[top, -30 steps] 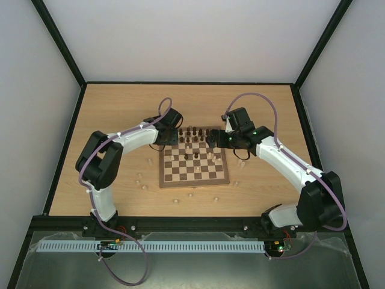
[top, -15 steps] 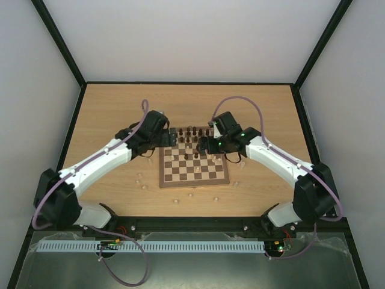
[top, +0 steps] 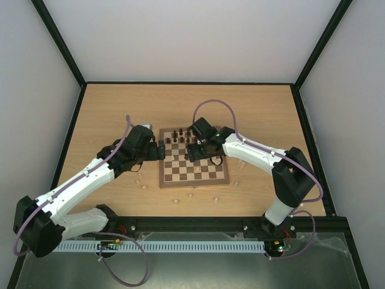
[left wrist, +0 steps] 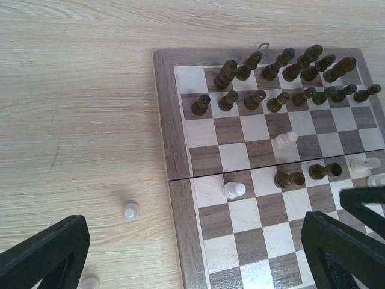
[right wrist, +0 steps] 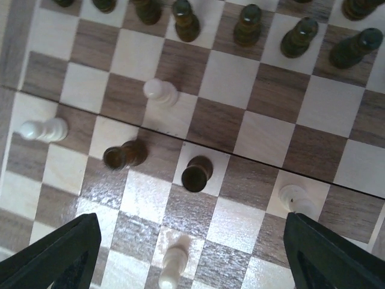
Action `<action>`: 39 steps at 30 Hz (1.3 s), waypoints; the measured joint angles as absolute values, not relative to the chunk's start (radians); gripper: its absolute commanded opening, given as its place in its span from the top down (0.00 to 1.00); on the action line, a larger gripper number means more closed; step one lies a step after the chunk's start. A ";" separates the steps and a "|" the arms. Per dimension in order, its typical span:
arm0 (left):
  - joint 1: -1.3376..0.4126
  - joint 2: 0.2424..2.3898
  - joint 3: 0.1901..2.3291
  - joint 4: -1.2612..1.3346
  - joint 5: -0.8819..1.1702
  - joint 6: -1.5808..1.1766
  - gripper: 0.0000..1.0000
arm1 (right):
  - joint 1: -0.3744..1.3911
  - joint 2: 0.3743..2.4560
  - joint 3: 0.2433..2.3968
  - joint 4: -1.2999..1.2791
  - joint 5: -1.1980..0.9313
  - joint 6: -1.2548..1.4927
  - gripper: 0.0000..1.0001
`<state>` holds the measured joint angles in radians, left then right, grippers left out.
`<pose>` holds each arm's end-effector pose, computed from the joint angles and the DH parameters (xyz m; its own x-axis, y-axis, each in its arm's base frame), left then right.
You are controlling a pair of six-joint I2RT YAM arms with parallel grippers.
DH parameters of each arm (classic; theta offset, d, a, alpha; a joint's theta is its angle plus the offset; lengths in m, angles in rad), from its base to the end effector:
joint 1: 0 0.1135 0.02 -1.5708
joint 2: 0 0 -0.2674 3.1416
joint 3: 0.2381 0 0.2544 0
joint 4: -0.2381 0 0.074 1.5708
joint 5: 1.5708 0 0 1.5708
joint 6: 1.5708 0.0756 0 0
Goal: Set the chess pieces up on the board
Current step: Pick up the chess piece from the chessboard.
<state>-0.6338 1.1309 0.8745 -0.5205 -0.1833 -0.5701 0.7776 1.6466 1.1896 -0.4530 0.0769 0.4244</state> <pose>0.2227 -0.1466 0.2468 -0.7333 -0.1196 -0.6693 0.0972 0.9559 -0.2773 0.2750 0.2626 0.2070 -0.7869 -0.1986 -0.5843 -0.3751 0.9057 0.1975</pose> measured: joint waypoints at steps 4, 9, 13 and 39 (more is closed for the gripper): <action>-0.634 1.085 0.848 -0.522 -0.175 -0.570 0.01 | 0.778 1.692 1.222 -0.471 0.105 0.435 0.45; -0.634 1.082 0.837 -0.522 -0.157 -0.569 0.01 | 0.778 1.738 1.271 -0.493 0.117 0.438 0.53; -0.634 1.082 0.836 -0.522 -0.149 -0.569 0.01 | 0.778 1.765 1.299 -0.509 0.121 0.437 0.55; -0.635 1.082 0.836 -0.522 -0.134 -0.568 0.01 | 0.793 1.874 1.369 -0.561 0.141 0.425 0.74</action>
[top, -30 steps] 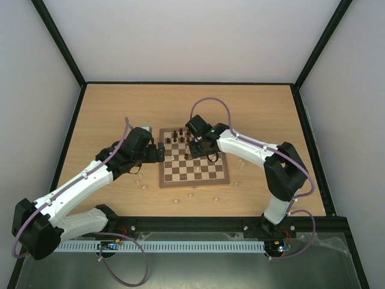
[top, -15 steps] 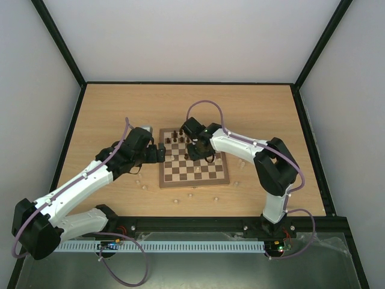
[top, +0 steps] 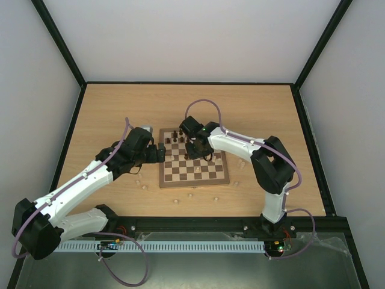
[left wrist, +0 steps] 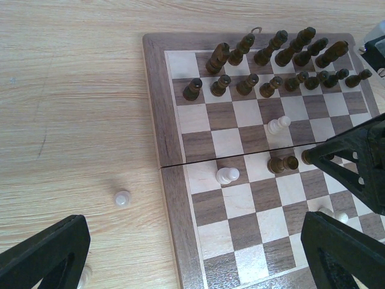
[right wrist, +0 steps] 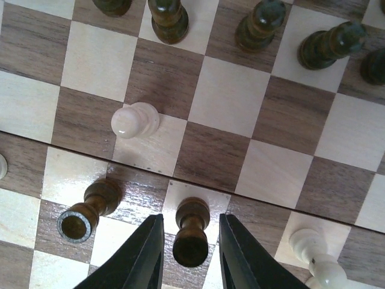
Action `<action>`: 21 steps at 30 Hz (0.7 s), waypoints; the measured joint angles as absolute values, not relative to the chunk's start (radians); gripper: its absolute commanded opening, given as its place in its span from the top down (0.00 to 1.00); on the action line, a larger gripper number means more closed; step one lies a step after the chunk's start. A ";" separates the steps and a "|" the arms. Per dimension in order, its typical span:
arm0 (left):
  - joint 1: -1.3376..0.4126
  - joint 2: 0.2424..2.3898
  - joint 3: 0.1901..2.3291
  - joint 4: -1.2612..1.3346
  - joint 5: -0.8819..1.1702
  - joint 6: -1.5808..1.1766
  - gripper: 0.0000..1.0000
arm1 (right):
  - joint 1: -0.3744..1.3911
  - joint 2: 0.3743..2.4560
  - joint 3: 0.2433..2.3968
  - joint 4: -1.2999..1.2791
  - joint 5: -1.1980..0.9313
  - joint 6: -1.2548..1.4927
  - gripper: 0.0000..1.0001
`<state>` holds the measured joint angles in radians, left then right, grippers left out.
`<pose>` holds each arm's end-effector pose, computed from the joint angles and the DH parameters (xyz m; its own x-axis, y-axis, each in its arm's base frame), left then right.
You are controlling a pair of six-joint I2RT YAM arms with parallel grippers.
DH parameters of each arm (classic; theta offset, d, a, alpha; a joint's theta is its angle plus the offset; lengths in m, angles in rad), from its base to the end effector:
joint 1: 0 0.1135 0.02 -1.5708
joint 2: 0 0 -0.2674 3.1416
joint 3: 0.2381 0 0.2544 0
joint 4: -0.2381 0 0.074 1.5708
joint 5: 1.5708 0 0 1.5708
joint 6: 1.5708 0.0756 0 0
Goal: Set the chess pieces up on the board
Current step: Pick up the chess piece from the chessboard.
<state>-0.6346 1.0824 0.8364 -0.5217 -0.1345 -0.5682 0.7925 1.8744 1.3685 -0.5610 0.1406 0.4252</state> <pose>0.2122 -0.1437 0.2442 -0.7457 -0.1132 -0.6566 0.1288 0.9424 -0.3087 0.3004 0.2896 0.1710 -0.8313 -0.2614 -0.4905 -0.3454 0.9344 0.0874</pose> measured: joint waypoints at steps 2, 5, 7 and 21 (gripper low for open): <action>-0.635 1.082 0.836 -0.521 -0.134 -0.568 0.01 | 0.793 1.883 1.374 -0.563 0.141 0.424 0.76; -0.635 1.082 0.836 -0.521 -0.134 -0.568 0.01 | 0.793 1.896 1.382 -0.563 0.141 0.420 0.81; -0.635 1.082 0.836 -0.521 -0.134 -0.568 0.01 | 0.793 1.900 1.383 -0.564 0.142 0.418 0.84; -0.635 1.082 0.836 -0.519 -0.134 -0.566 0.01 | 0.792 1.898 1.454 -0.611 0.198 0.405 0.92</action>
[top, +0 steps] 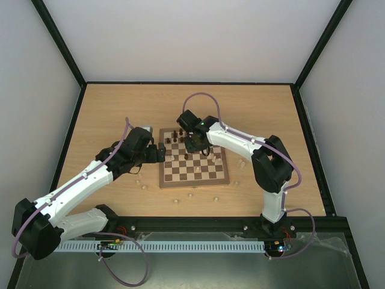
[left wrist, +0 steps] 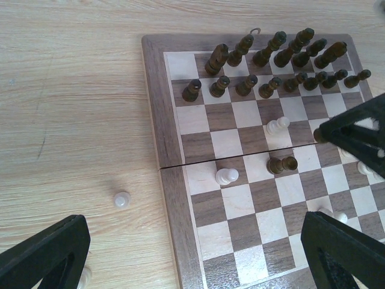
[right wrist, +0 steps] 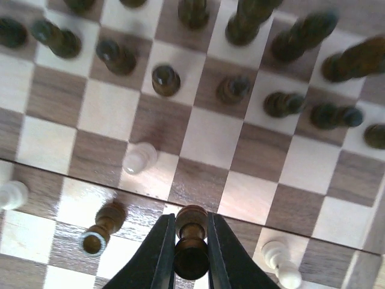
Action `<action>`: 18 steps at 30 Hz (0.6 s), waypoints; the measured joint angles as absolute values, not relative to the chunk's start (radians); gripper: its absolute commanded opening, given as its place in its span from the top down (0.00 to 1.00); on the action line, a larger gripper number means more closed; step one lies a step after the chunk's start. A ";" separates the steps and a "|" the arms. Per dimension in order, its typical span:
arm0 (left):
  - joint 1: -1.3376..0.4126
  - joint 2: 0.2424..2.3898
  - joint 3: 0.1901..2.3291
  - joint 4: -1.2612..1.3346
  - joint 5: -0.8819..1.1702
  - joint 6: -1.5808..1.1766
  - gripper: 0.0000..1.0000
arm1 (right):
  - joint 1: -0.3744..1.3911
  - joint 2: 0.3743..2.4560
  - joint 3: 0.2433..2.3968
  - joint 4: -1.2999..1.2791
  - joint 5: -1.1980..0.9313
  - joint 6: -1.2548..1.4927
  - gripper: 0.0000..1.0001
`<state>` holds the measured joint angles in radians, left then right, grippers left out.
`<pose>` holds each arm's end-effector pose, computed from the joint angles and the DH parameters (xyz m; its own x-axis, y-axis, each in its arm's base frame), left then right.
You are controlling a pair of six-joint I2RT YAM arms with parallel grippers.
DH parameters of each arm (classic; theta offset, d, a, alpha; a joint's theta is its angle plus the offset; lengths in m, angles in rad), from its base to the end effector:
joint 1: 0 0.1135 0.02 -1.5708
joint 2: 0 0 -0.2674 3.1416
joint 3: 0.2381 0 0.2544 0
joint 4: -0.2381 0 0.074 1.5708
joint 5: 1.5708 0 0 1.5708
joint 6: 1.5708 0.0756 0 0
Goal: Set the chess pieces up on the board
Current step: Pick up the chess piece from the chessboard, then place the chess piece on the chessboard.
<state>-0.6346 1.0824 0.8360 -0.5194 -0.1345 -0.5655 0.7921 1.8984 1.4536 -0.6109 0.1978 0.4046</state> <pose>0.2124 -0.1438 0.2443 -0.7444 -0.1114 -0.6584 0.1312 0.9424 -0.3078 0.3112 0.2942 0.1856 -0.8099 -0.2712 -0.5202 -0.3385 0.9403 0.0367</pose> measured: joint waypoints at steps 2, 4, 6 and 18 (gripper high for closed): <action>-0.635 1.082 0.836 -0.517 -0.134 -0.565 0.01 | 0.786 1.898 1.496 -0.634 0.215 0.399 0.92; -0.635 1.082 0.836 -0.515 -0.132 -0.565 0.01 | 0.775 1.896 1.537 -0.651 0.224 0.388 0.92; -0.635 1.082 0.834 -0.514 -0.131 -0.565 0.01 | 0.752 1.895 1.574 -0.676 0.228 0.380 0.92; -0.653 1.079 0.828 -0.513 -0.124 -0.564 0.01 | 0.586 1.896 1.773 -0.767 0.263 0.354 0.91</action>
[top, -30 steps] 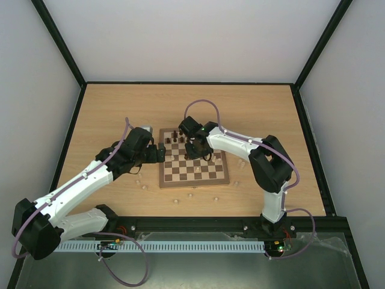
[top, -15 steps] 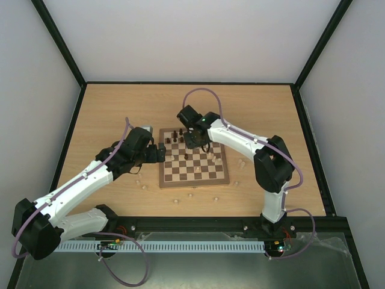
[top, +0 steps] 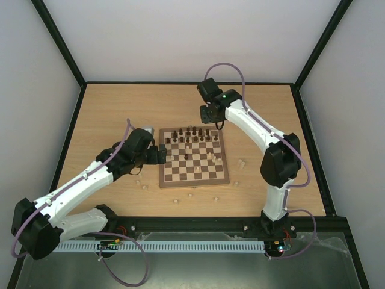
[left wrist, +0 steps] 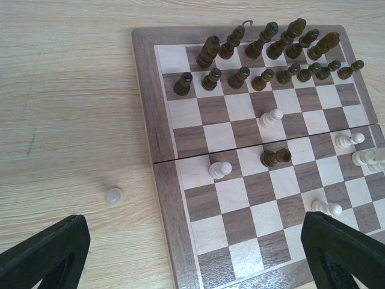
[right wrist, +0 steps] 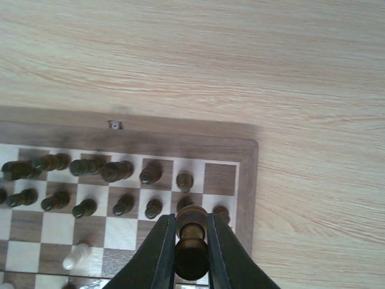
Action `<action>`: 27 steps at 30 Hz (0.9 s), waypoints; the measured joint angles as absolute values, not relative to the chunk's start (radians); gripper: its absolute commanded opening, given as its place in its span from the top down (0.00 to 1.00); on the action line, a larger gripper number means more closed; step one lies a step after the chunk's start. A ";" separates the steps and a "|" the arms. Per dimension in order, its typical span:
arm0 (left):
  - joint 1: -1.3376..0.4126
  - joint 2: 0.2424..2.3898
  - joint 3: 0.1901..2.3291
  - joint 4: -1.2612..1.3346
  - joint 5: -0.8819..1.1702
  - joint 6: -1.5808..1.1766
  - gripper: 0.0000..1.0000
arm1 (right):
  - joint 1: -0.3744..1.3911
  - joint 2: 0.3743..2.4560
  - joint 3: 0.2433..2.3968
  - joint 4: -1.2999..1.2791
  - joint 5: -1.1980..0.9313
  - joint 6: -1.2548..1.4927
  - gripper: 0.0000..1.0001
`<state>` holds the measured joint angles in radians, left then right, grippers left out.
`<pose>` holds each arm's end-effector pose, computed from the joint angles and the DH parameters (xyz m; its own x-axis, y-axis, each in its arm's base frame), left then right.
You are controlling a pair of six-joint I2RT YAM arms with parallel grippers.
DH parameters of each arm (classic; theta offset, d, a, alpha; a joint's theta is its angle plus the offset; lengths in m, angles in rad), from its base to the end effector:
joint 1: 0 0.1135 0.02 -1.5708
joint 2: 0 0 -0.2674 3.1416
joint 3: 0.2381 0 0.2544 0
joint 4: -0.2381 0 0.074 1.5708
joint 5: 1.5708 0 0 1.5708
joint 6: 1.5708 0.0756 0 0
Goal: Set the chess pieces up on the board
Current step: Place the chess piece on the chessboard.
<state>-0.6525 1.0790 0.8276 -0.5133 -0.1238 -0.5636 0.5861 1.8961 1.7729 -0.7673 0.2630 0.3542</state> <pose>0.2088 -0.1478 0.2427 -0.7491 -0.0948 -0.6557 0.1556 0.9368 -0.3132 0.3863 0.2329 0.2818 -0.7454 -0.0929 -0.6601 -0.1485 0.9885 0.0286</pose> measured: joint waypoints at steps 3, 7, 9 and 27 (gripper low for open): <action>-0.659 1.079 0.827 -0.513 -0.121 -0.561 0.01 | 0.560 1.905 1.777 -0.769 0.266 0.353 0.90; -0.672 1.079 0.827 -0.509 -0.118 -0.558 0.01 | 0.533 1.942 1.777 -0.769 0.265 0.351 0.90; -0.682 1.075 0.825 -0.504 -0.118 -0.557 0.01 | 0.522 1.967 1.776 -0.768 0.261 0.350 0.90; -0.698 1.047 0.818 -0.498 -0.123 -0.557 0.01 | 0.510 2.056 1.723 -0.738 0.225 0.335 0.90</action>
<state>-0.6975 1.0470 0.8177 -0.4984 -0.1226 -0.5568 0.5098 2.0560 1.7233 -0.7376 0.2249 0.3351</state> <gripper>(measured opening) 0.992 0.112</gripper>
